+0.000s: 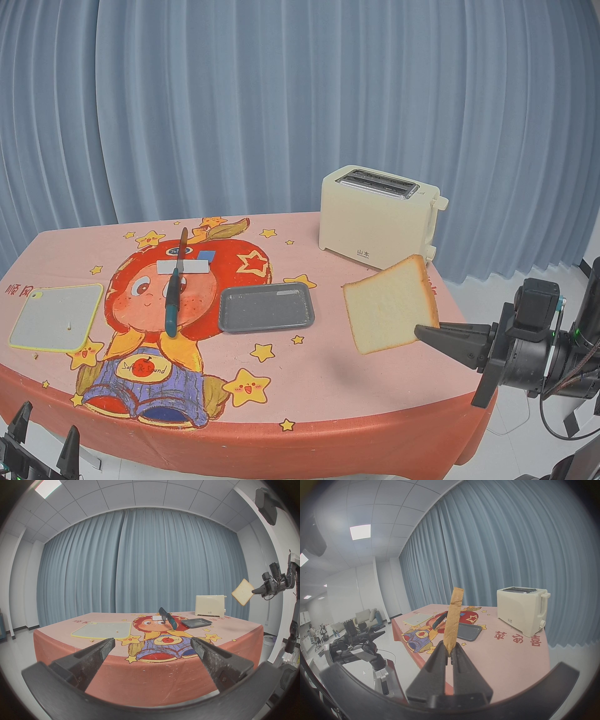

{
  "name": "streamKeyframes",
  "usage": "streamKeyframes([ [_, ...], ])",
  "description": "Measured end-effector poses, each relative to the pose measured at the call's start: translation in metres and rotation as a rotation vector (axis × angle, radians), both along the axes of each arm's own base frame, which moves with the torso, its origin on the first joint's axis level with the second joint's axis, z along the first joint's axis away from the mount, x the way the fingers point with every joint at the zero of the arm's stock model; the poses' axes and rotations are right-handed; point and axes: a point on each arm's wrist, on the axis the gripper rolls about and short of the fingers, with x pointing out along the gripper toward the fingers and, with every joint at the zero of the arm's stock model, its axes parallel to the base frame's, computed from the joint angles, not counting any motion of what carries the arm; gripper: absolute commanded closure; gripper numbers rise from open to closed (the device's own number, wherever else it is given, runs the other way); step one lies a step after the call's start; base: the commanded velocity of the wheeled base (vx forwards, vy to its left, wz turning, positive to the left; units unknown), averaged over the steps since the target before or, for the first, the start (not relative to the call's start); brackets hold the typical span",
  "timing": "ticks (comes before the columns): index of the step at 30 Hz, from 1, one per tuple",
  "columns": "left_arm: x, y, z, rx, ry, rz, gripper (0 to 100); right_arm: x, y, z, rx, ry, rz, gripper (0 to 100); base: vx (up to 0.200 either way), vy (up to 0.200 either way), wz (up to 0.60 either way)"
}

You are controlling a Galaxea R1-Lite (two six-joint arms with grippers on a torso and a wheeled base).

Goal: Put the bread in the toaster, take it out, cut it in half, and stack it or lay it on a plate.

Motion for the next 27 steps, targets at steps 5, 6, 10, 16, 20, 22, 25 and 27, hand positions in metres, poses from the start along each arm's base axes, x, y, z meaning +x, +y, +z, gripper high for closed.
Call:
streamKeyframes([
  [5,0.000,0.000,0.000,0.002,0.001,0.000,0,0.001,0.000,-0.001,-0.004,0.002,-0.001,100,0.000,-0.200,0.00],
  [6,0.000,0.000,0.000,0.002,0.001,0.000,0,0.001,0.000,-0.001,-0.004,0.001,-0.002,100,0.000,-0.200,0.00],
  [10,0.000,0.000,0.000,0.002,0.001,0.000,0,0.002,0.000,0.001,0.001,-0.004,-0.007,100,0.000,-0.200,0.00],
  [16,0.000,0.000,0.000,0.001,0.001,0.000,0,0.004,-0.003,0.002,-0.003,-0.020,-0.022,100,0.000,-0.200,0.00],
  [20,0.000,0.000,0.000,-0.001,0.001,0.000,0,0.005,-0.007,0.004,0.001,-0.026,-0.035,100,0.000,0.000,0.00],
  [22,0.000,0.000,0.000,-0.003,0.001,0.000,0,0.005,-0.009,0.006,0.008,-0.032,-0.040,100,0.000,0.000,0.00],
  [25,0.000,0.000,0.000,-0.004,0.001,0.001,0,0.005,-0.011,0.007,0.012,-0.035,-0.043,100,0.000,0.000,0.00],
  [27,0.000,0.000,0.000,-0.004,0.001,0.000,0,0.005,-0.012,0.007,0.015,-0.033,-0.047,100,0.000,0.000,0.00],
])
